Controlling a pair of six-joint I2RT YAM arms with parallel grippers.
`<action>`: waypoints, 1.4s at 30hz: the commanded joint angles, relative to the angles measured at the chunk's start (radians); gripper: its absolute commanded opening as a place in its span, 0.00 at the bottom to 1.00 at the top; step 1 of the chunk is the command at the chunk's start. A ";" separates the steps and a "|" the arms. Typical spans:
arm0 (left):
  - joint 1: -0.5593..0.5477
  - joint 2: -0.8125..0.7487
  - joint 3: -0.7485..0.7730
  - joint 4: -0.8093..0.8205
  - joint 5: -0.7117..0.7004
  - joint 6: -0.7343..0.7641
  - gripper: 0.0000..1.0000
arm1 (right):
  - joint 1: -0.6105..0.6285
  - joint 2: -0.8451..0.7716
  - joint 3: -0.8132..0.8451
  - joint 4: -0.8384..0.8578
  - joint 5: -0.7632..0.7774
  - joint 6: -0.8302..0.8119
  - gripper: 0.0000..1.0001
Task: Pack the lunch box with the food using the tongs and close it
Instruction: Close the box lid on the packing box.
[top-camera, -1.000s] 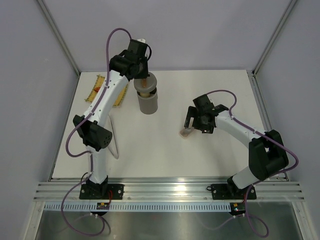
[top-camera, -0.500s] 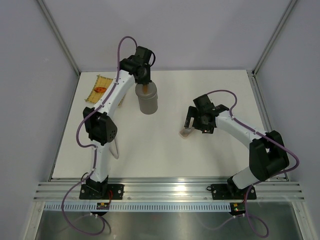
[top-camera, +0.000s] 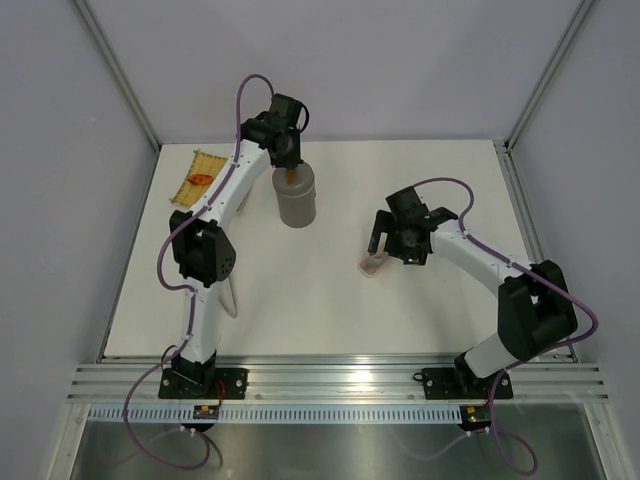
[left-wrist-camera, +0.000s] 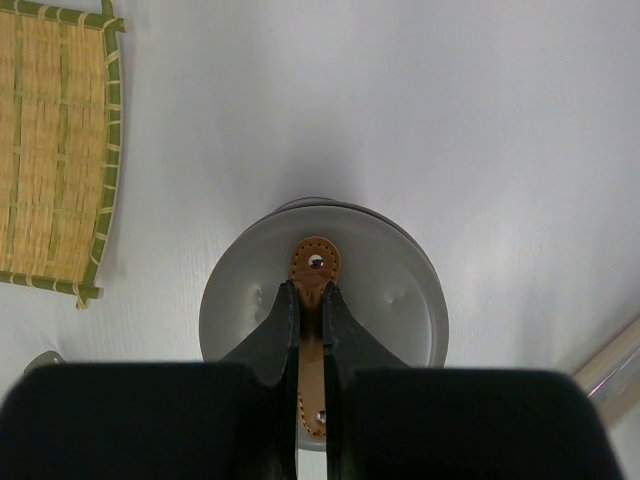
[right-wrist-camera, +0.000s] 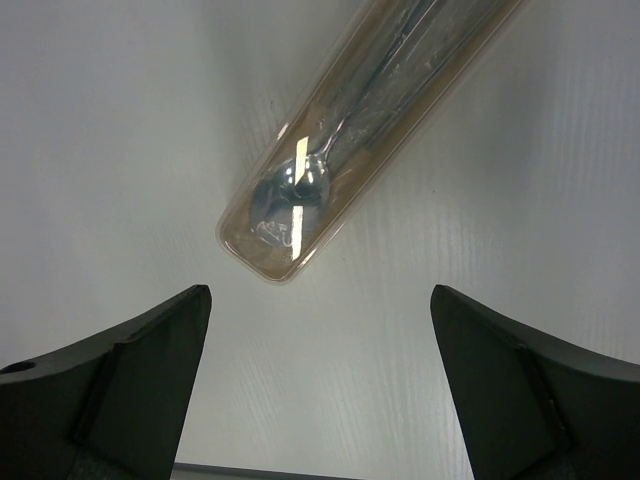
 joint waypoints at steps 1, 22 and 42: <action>0.006 0.009 -0.005 0.050 0.021 0.019 0.00 | 0.012 0.004 0.044 -0.008 0.014 -0.006 1.00; -0.026 -0.007 -0.005 0.018 -0.059 0.140 0.00 | 0.012 0.035 0.063 -0.010 0.003 -0.005 0.99; -0.049 -0.023 -0.049 0.027 -0.117 0.172 0.00 | 0.015 0.064 0.075 -0.013 -0.006 -0.015 0.99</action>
